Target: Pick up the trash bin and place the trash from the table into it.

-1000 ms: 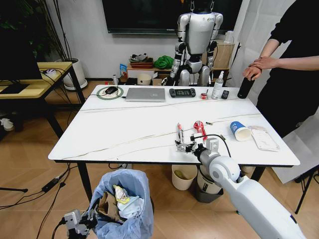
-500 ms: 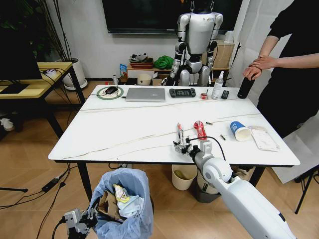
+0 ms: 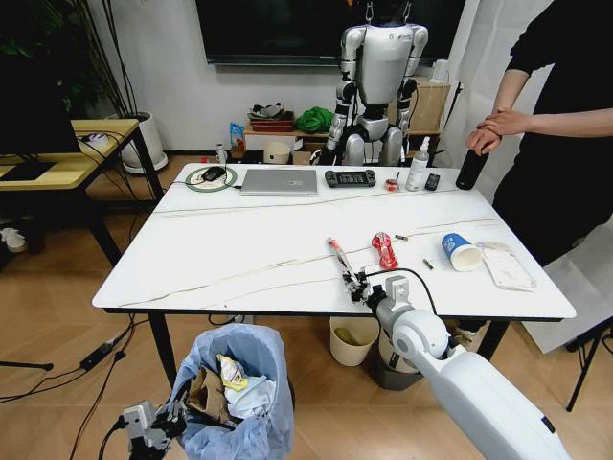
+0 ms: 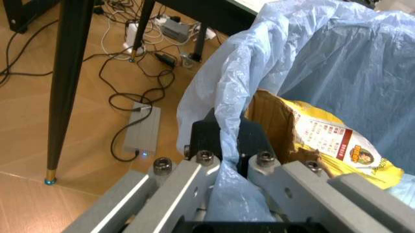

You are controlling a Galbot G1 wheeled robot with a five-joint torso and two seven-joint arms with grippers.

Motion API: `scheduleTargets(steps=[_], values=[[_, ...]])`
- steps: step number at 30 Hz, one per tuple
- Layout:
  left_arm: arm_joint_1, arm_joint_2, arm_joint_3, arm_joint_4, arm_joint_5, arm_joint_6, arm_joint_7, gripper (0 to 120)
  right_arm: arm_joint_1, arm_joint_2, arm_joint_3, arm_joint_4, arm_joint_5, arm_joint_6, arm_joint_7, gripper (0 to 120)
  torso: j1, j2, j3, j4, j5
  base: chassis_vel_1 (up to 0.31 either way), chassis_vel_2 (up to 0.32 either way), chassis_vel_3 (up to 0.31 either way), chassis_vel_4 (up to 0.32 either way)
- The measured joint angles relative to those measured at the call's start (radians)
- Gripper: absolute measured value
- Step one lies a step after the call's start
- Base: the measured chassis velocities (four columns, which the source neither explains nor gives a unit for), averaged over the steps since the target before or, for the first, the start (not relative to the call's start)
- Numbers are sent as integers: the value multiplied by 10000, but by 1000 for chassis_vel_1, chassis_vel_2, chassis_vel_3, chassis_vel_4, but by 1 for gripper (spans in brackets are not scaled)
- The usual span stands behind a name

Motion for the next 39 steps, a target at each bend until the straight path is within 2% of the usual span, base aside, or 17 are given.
scheduleTargets(steps=[1, 2, 8, 11, 12, 17, 19, 23, 25, 33, 39], values=[[-1, 3, -2, -1, -2, 2, -1, 0, -4, -22, 11, 33, 3, 15, -20, 3, 0, 0, 0, 0, 0, 0, 0, 0, 0], [-5, 11, -4, -5, -5, 5, -5, 0, -16, -51, 28, 82, 11, 35, -56, 0, 0, 0, 0, 0, 0, 0, 0, 0, 0], [-13, 36, -5, -47, -10, 24, -19, 0, -170, -146, 93, 214, 30, 250, -328, 0, 0, 0, 0, 0, 0, 0, 0, 0, 0], [-12, 54, -10, -88, -45, 39, -46, 0, -566, -312, 292, 665, 168, 1083, -971, 0, 0, 0, 0, 0, 0, 0, 0, 0, 0], [-12, 54, -10, -88, -45, 39, -46, 0, -566, -312, 292, 665, 168, 1083, -971, 0, 0, 0, 0, 0, 0, 0, 0, 0, 0], [9, 93, -14, -137, -89, 66, -75, 0, -1476, -869, 92, 2437, 1093, 2678, -1863, 0, -1, 0, -1, 0, -2, 0, 0, 0, 0], [15, 100, -16, -157, -102, 77, -92, 0, -1612, -968, -73, 2737, 1153, 2935, -2004, 0, -2, 0, -1, -1, -1, 0, 0, 0, 0], [62, 116, -92, -304, -145, 151, -197, 0, -2181, -1340, -1613, 3701, 777, 4518, -3221, 0, -3, 1, -1, -1, -1, 0, 0, 0, 0], [80, 108, -98, -373, -121, 180, -221, 0, -2140, -1376, -2241, 3714, 626, 4827, -3489, 0, -2, 0, -1, 0, 0, 0, 0, 0, 0], [91, 82, -121, -490, -61, 247, -300, 0, -1591, -1403, -3697, 3338, 207, 5242, -4037, 0, -2, 0, -1, 0, -1, 0, 0, 0, 0], [46, 63, -89, -487, -3, 284, -351, 0, -1189, -1233, -4278, 3082, 87, 5161, -4001, 0, 0, 0, 0, 1, 0, 0, 0, 0, 0]])
